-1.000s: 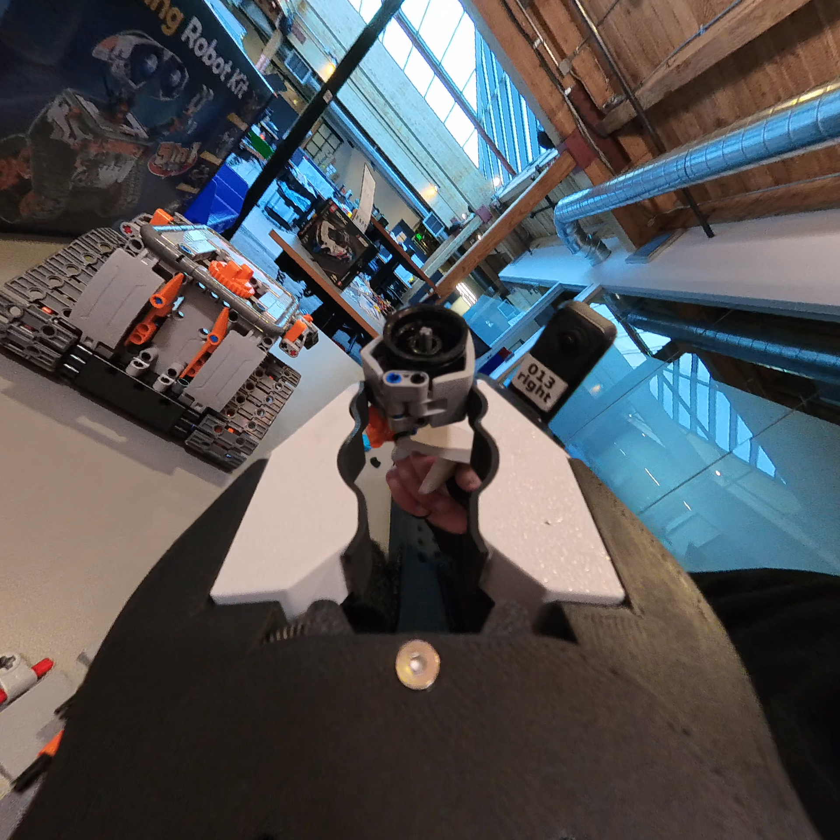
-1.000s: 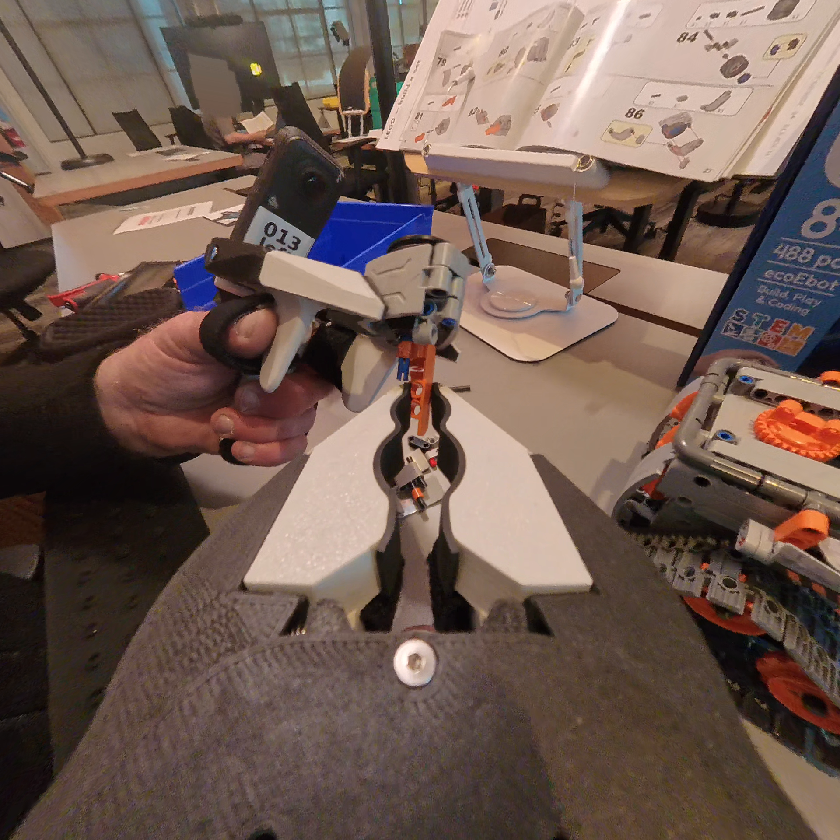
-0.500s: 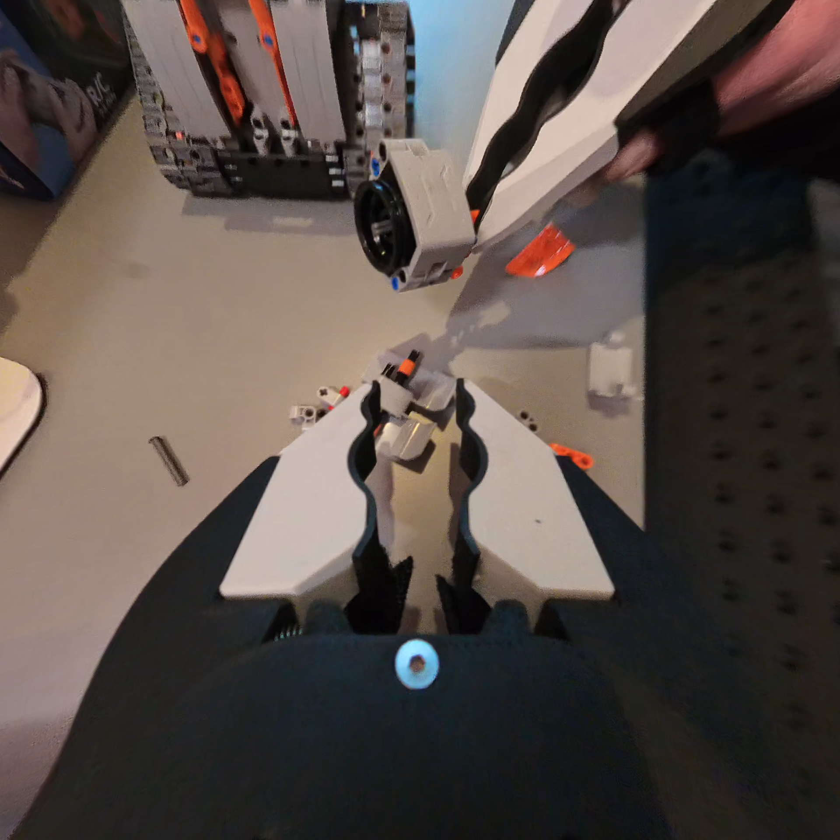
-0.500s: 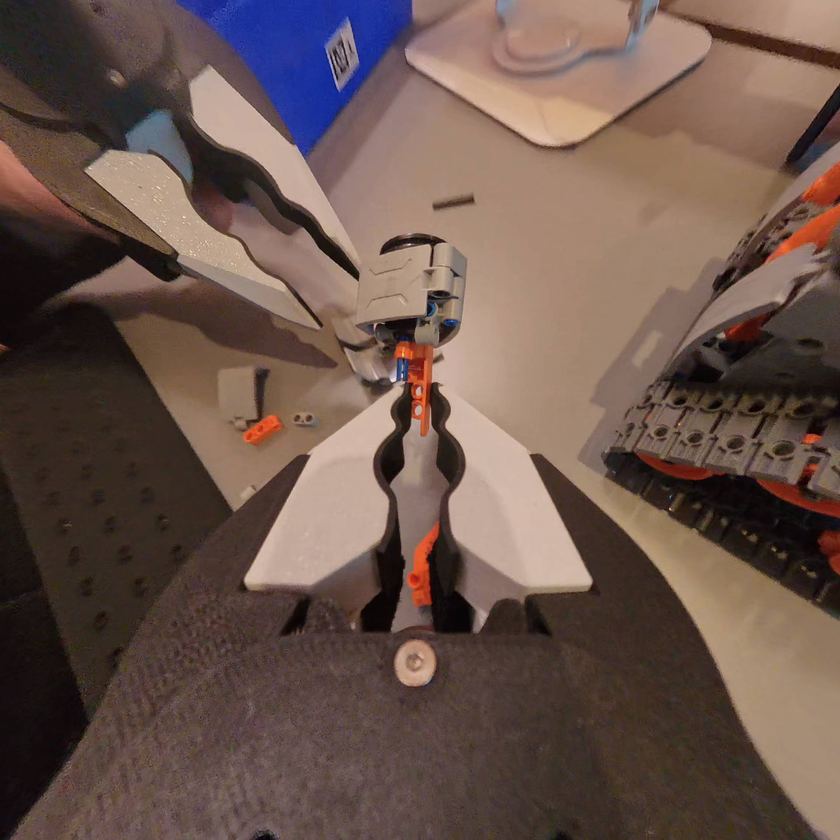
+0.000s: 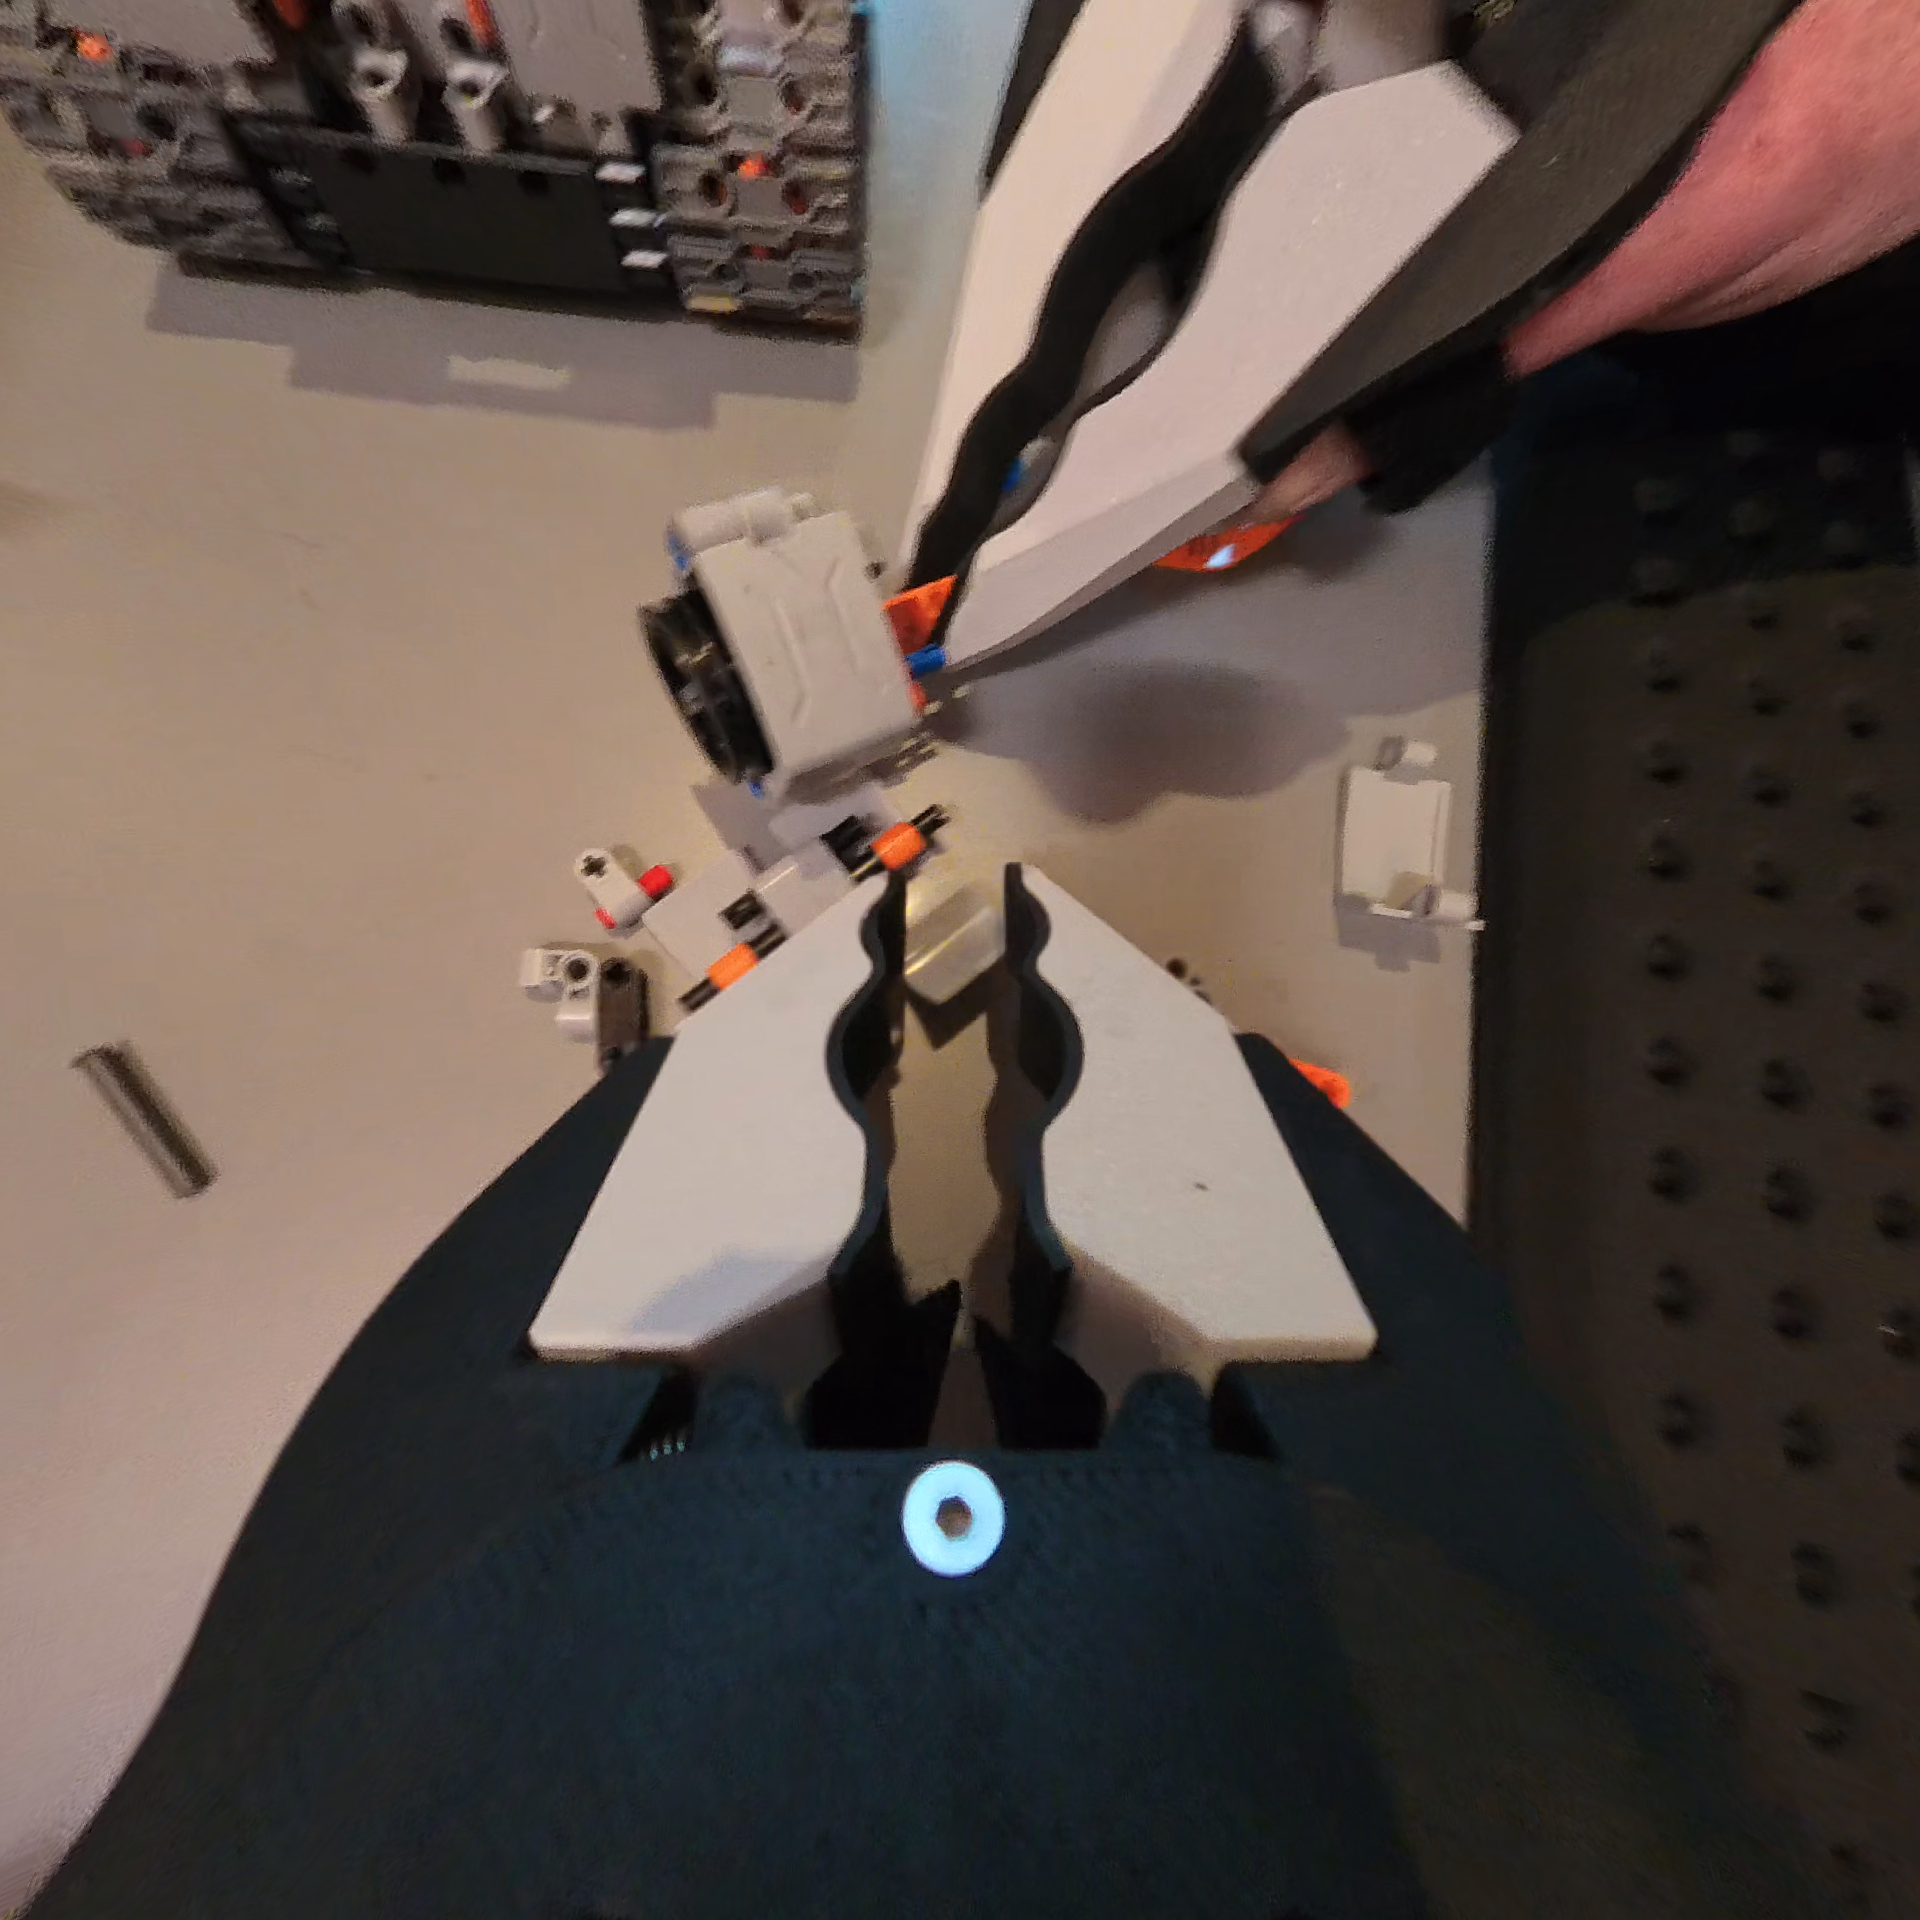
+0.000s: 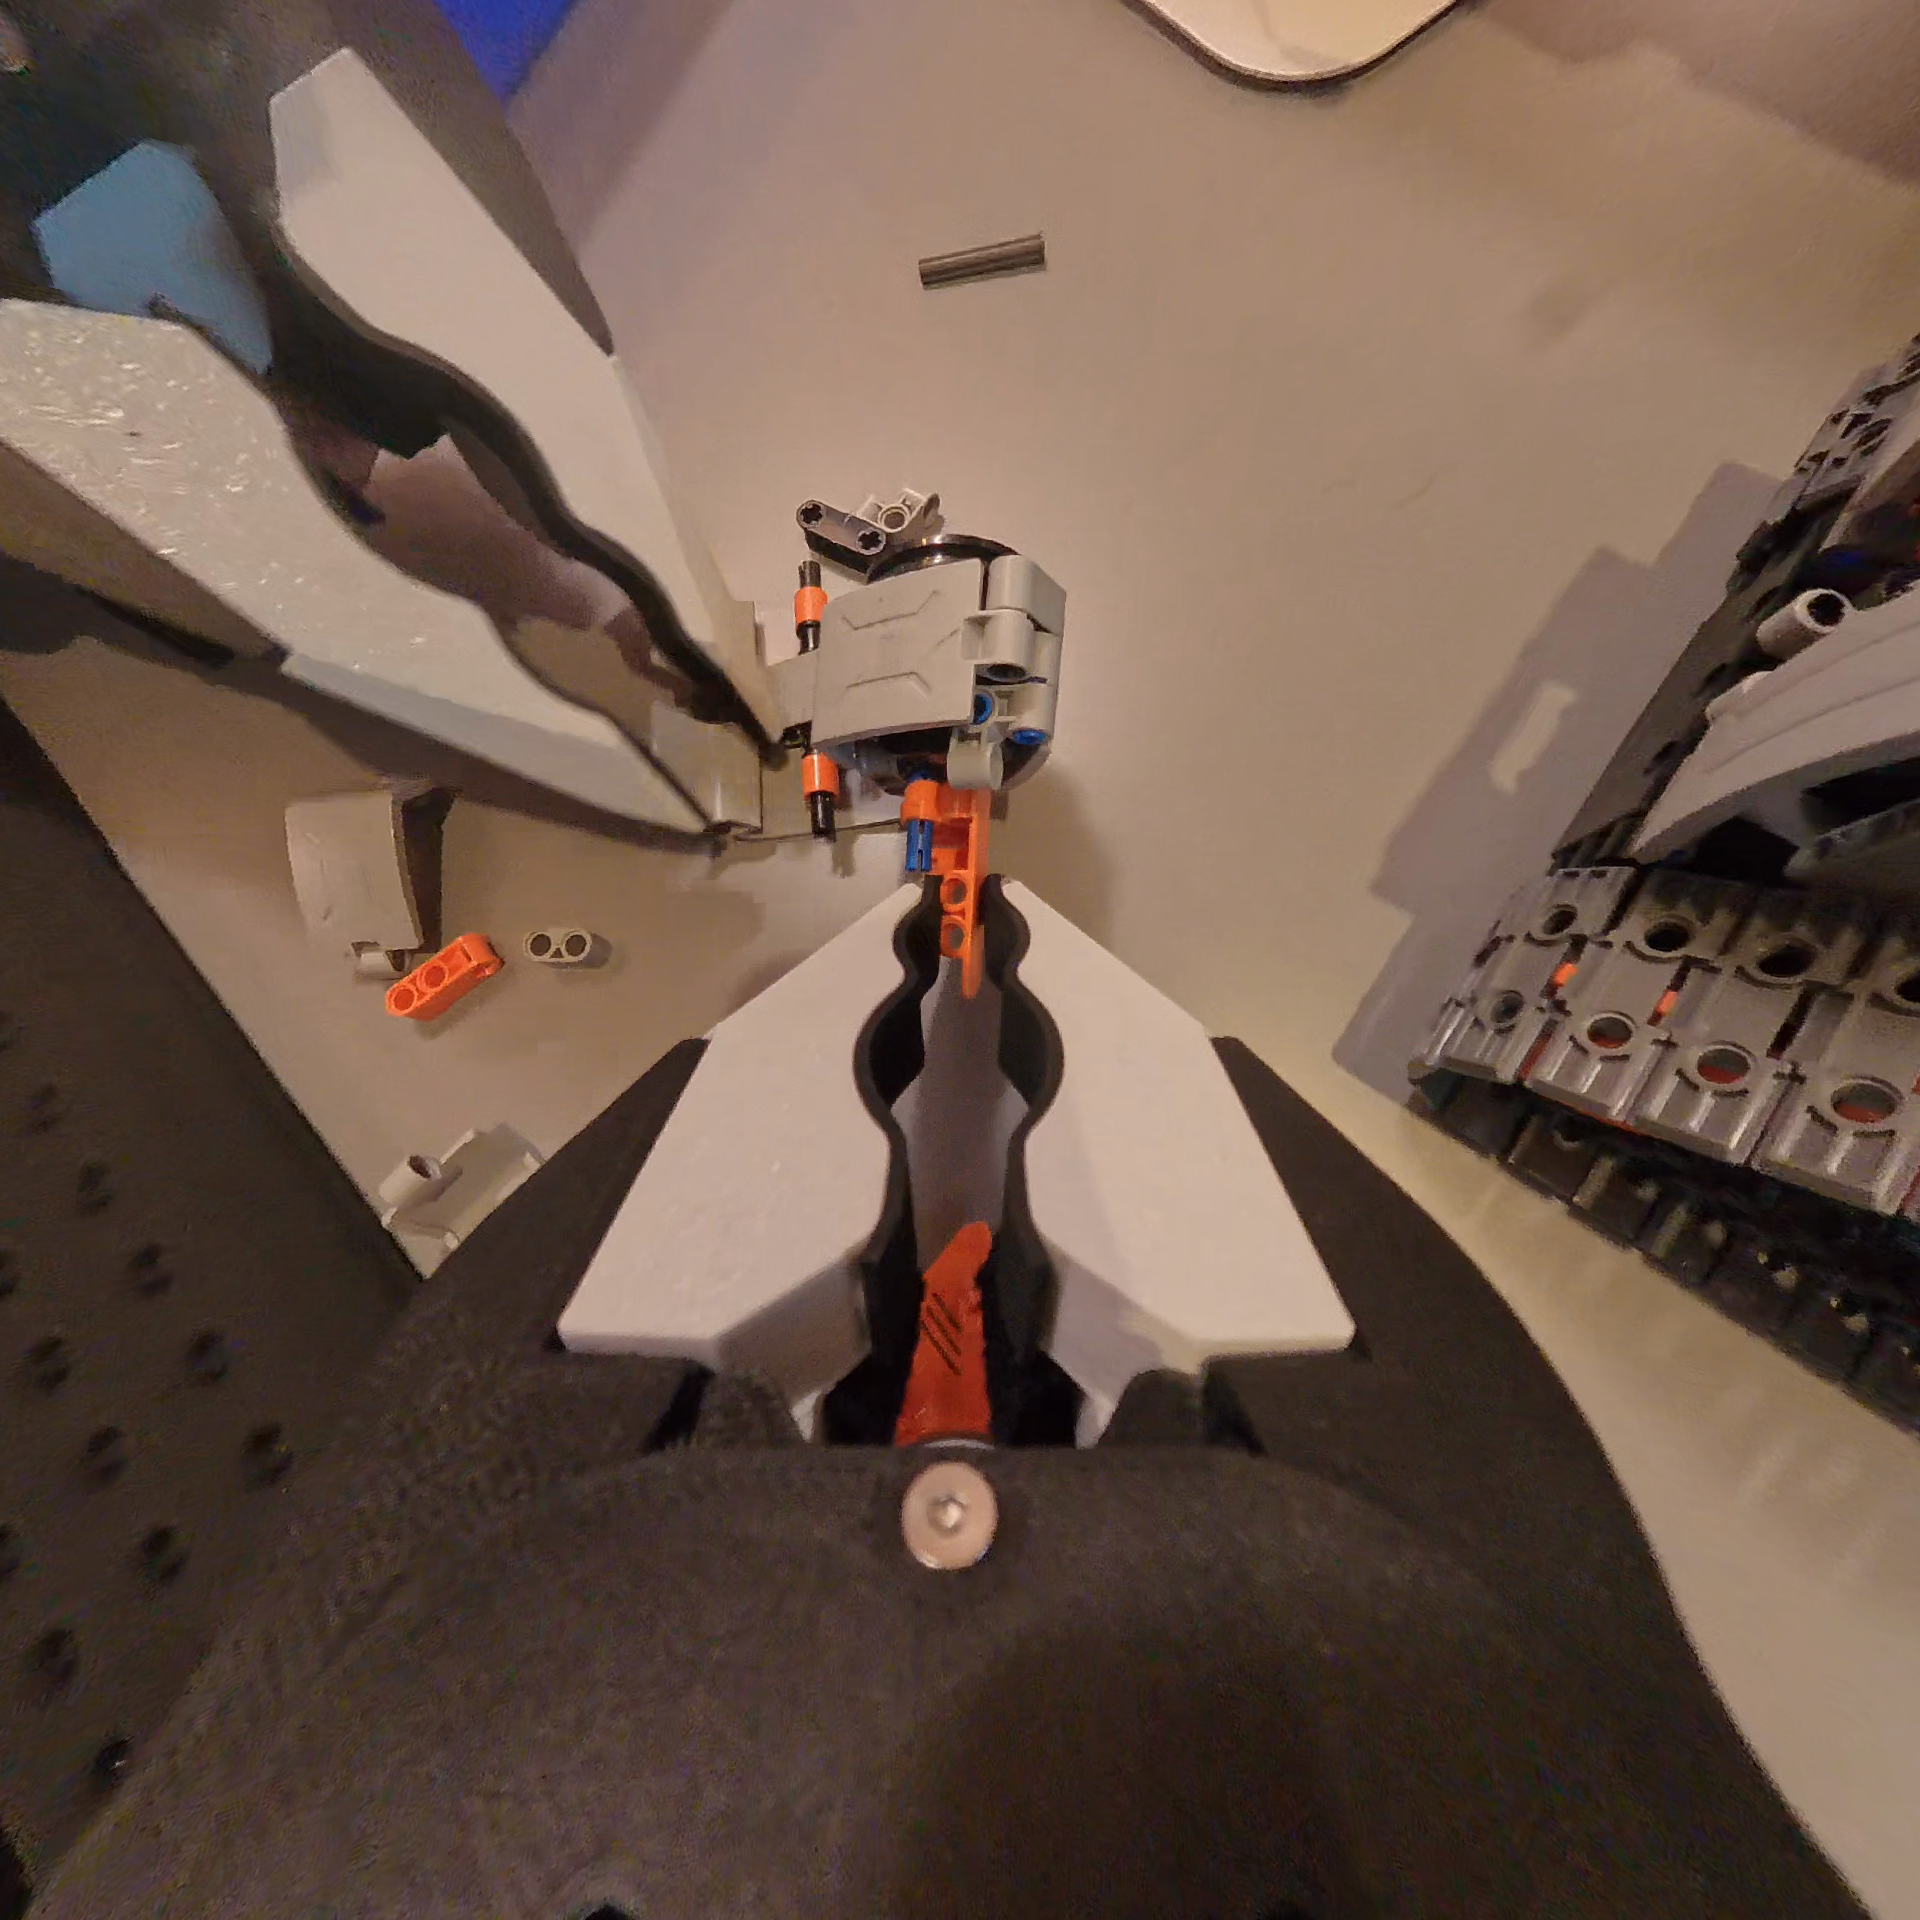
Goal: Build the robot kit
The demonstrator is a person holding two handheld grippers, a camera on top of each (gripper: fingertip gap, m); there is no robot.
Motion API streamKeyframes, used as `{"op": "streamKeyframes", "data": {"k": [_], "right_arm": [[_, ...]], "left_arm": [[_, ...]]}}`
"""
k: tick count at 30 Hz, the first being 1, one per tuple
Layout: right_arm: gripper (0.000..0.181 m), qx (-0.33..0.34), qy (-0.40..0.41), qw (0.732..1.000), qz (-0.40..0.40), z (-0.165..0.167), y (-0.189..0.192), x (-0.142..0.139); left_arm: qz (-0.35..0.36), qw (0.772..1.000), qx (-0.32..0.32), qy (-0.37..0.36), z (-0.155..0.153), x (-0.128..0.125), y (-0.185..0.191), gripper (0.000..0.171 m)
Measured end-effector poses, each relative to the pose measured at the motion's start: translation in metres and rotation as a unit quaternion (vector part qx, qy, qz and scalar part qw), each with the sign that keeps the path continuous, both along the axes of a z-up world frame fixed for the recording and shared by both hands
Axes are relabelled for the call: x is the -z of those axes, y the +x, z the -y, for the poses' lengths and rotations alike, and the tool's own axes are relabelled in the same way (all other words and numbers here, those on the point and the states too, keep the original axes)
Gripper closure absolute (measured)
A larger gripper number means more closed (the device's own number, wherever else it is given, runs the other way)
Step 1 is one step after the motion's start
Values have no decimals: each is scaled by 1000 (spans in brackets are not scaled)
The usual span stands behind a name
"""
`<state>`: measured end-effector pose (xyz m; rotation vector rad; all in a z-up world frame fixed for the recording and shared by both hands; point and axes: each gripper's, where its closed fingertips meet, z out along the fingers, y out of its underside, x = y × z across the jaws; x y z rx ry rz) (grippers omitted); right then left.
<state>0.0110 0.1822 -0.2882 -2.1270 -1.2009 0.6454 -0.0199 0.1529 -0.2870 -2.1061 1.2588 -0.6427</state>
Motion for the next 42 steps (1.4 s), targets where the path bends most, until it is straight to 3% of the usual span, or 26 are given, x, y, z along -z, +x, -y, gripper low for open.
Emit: {"op": "streamKeyframes", "data": {"k": [4, 10, 15, 22, 25, 26, 28, 29, 31, 33, 34, 38, 42], "right_arm": [[176, 3, 5, 1000, -2, -1, 3, -1], [176, 0, -6, 1000, -10, 1, 3, -1], [176, 0, -10, 1000, -8, 0, 5, 2], [176, 8, -3, 1000, -9, -4, 13, -3], [176, 14, -6, 1000, -11, -5, 15, -3], [176, 14, -8, 1000, -12, -6, 15, -2], [176, 11, -11, 1000, -11, -5, 13, 0], [176, 10, -8, 1000, -9, -4, 13, 1], [176, 9, -6, 1000, -10, -4, 13, -1], [176, 10, -6, 1000, -12, -4, 15, -3], [176, 10, -6, 1000, -13, -4, 15, -4], [176, 7, -10, 1000, -9, -1, 17, -3], [176, 8, -14, 1000, -7, 2, 21, -1]], "left_arm": [[-2, 1000, -8, 30, -9, -13, -9, 149], [-84, 996, 10, 29, -21, 12, -23, 146], [-70, 997, 1, 13, -15, 13, -12, 147], [-67, 991, -112, 30, -22, 12, -13, 148], [-25, 988, -152, 13, -17, 12, -7, 147], [-16, 989, -148, 1, -12, 12, -3, 147], [-11, 990, -141, -6, -7, 7, 0, 123], [-14, 992, -128, -1, -4, 4, 0, 123], [-16, 996, -90, 11, 2, -4, 3, 131], [-21, 997, -69, 26, -1, -9, 4, 129], [-14, 998, -47, 30, 1, -11, 9, 137], [-45, 999, -5, -6, 3, 11, 16, 139], [-37, 999, -17, 4, -3, 12, 19, 149]]}}
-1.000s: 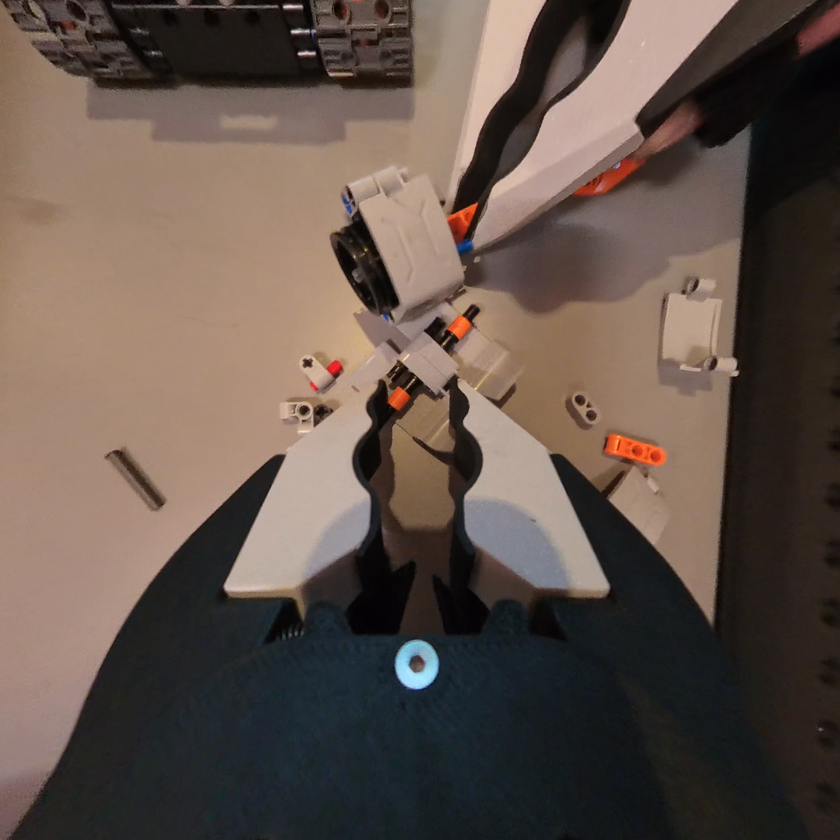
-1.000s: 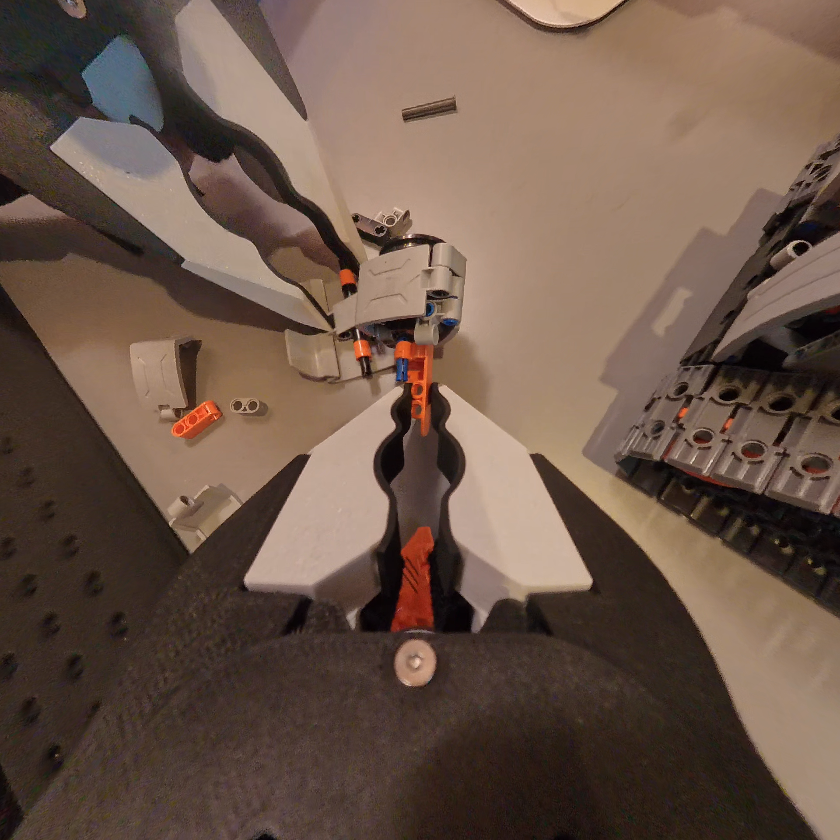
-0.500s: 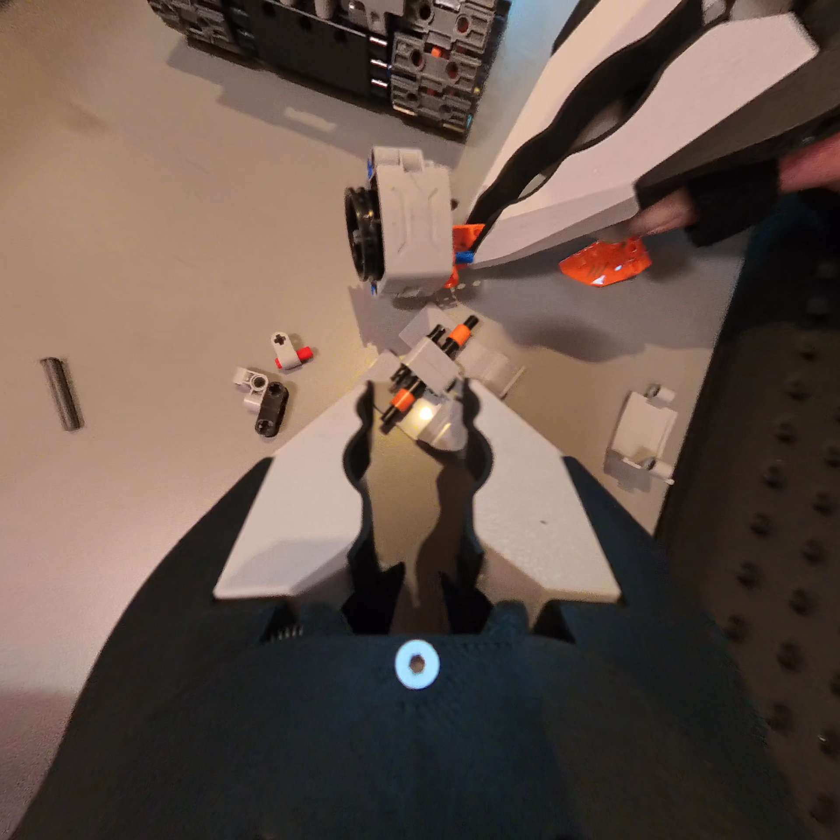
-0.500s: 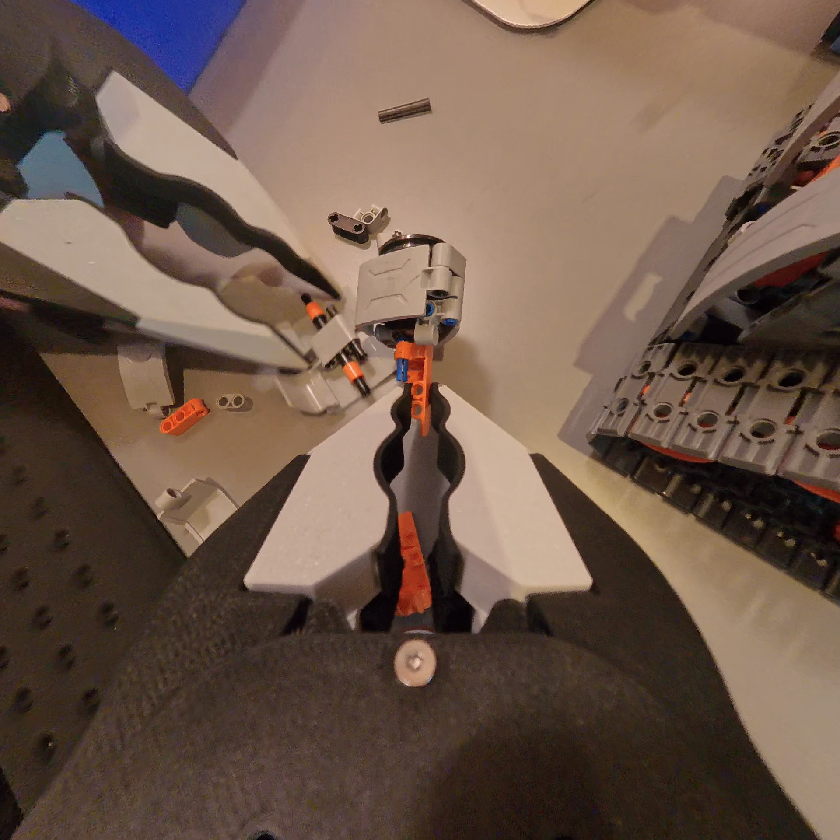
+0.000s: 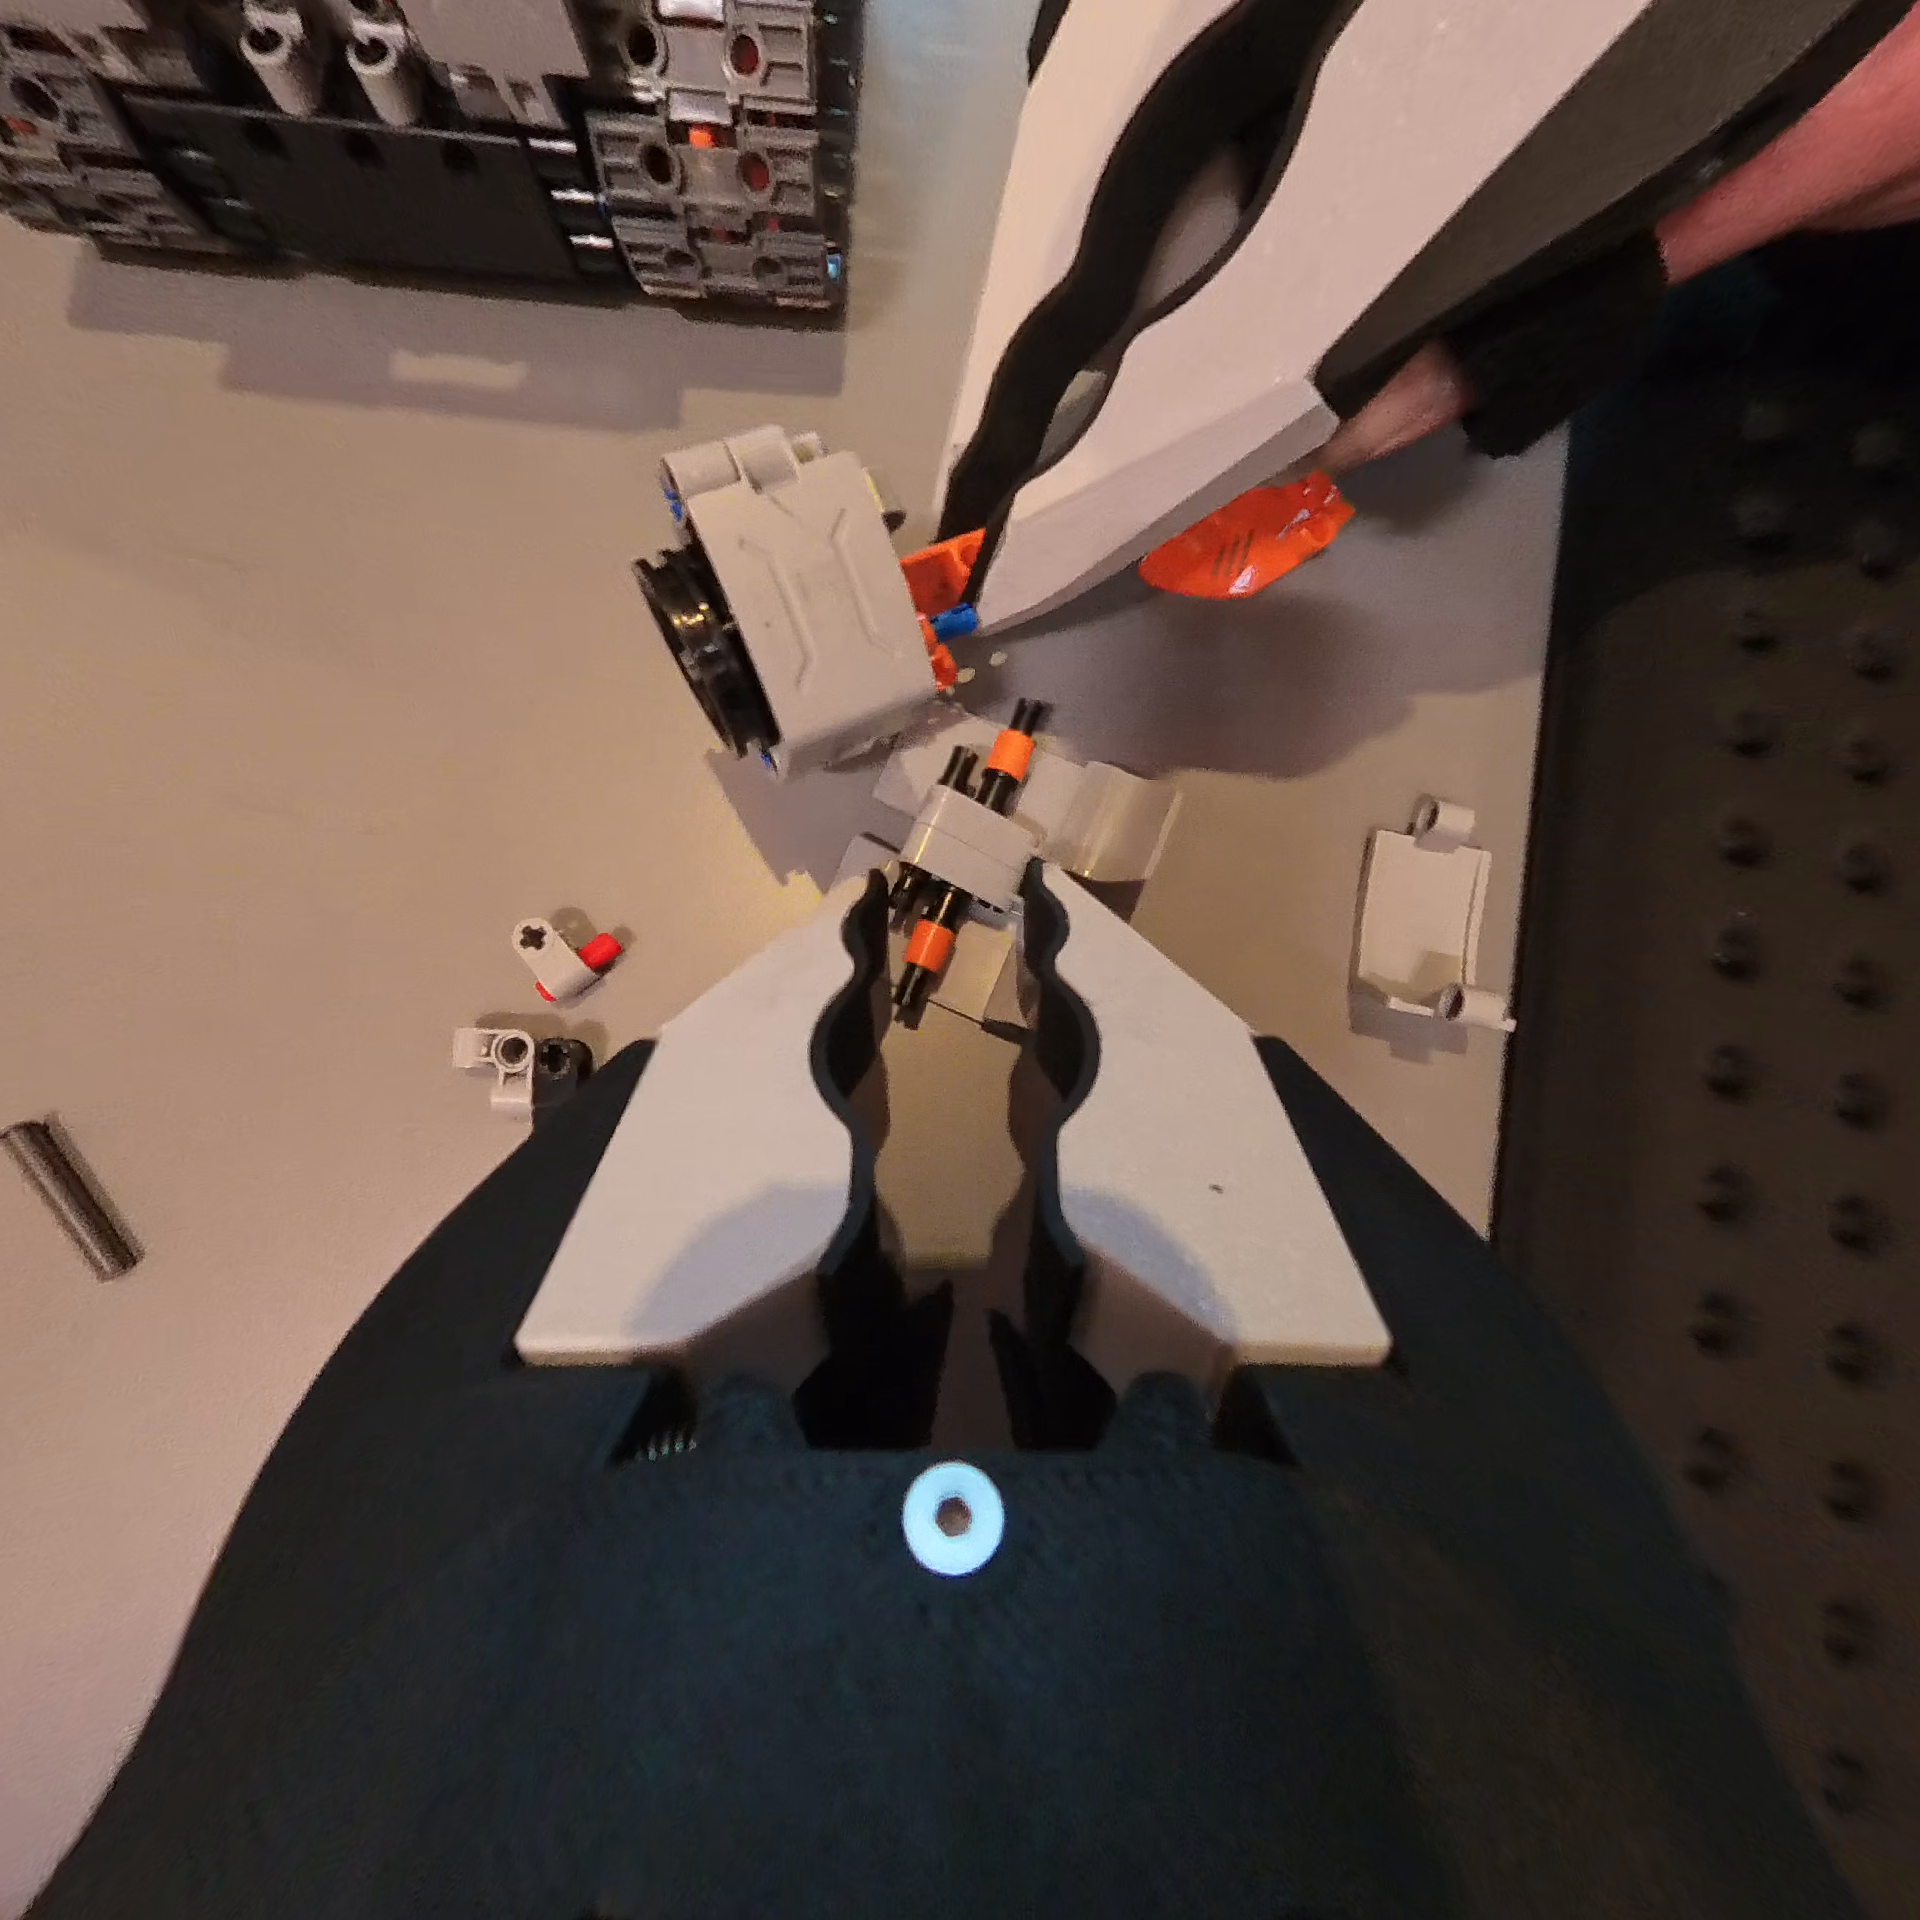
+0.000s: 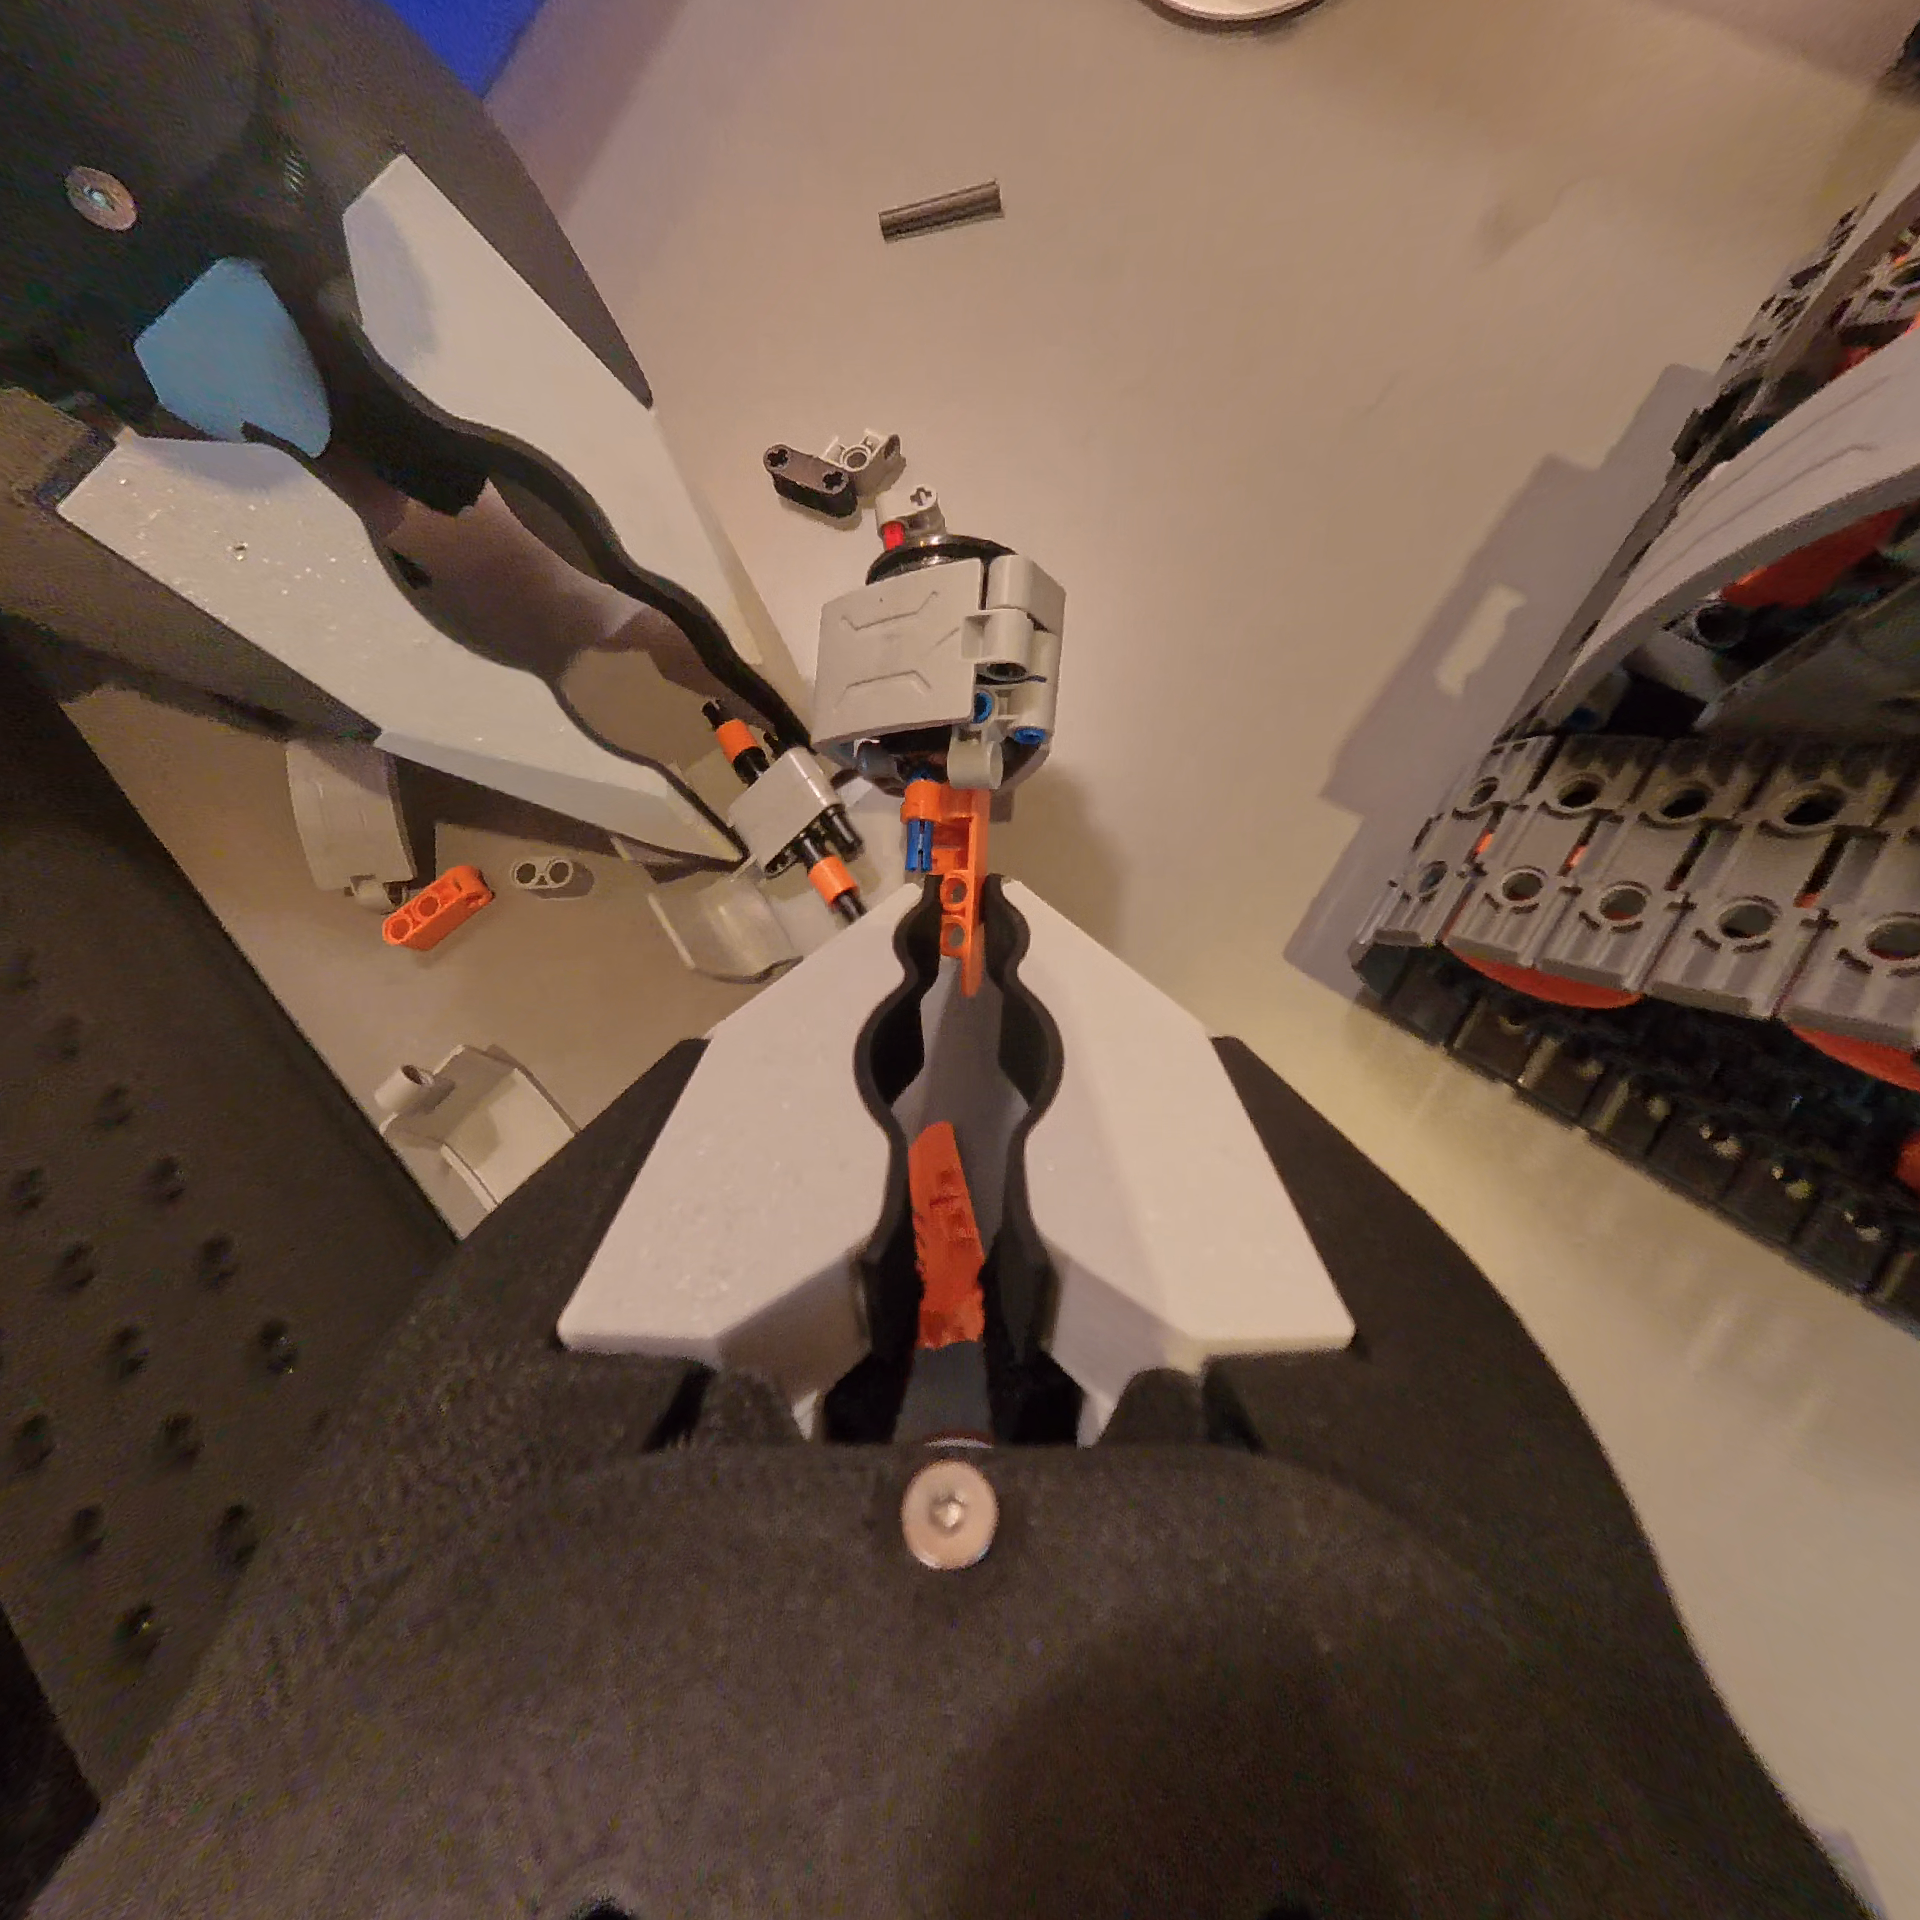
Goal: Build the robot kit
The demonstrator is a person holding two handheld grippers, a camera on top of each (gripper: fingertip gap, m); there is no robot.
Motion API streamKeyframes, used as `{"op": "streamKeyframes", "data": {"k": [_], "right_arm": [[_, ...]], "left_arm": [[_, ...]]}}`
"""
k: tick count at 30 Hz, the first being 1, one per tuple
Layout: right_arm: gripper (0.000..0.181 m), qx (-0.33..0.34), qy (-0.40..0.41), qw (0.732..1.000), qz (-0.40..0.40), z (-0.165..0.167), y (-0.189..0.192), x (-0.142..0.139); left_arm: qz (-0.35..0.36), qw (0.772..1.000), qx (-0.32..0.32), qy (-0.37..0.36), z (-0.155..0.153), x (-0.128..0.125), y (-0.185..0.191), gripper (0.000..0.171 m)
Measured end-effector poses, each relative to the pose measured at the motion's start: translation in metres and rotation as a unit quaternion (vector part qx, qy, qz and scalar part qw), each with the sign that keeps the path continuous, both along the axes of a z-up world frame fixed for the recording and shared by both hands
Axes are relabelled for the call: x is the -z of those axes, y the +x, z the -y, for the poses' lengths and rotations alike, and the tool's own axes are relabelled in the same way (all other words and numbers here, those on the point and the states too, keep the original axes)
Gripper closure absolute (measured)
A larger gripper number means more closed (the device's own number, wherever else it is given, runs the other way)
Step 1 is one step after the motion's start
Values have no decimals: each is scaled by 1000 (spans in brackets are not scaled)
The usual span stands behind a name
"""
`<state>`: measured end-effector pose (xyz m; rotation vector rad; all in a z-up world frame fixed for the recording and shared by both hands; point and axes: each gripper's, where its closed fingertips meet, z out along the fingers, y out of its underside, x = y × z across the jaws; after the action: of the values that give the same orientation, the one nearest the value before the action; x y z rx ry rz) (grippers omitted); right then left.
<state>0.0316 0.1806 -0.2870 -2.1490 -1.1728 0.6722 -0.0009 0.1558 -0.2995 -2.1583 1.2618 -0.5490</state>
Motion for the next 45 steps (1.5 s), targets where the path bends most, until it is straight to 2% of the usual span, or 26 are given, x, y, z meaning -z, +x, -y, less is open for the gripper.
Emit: {"op": "streamKeyframes", "data": {"k": [10, 23, 35, 45], "right_arm": [[176, 8, -3, 1000, -3, -2, 1, 2], [176, 39, -16, 999, -33, -6, -2, 2], [177, 70, 21, 996, -47, -16, -5, -7], [177, 86, 20, 994, -61, -20, -3, -8]], "left_arm": [[-7, 995, -94, 20, -11, 0, -7, 149], [-54, 990, -109, 67, -16, -1, -5, 149], [-76, 983, -130, 101, -24, -4, -8, 150], [-75, 982, -142, 100, -30, -3, -8, 150]]}}
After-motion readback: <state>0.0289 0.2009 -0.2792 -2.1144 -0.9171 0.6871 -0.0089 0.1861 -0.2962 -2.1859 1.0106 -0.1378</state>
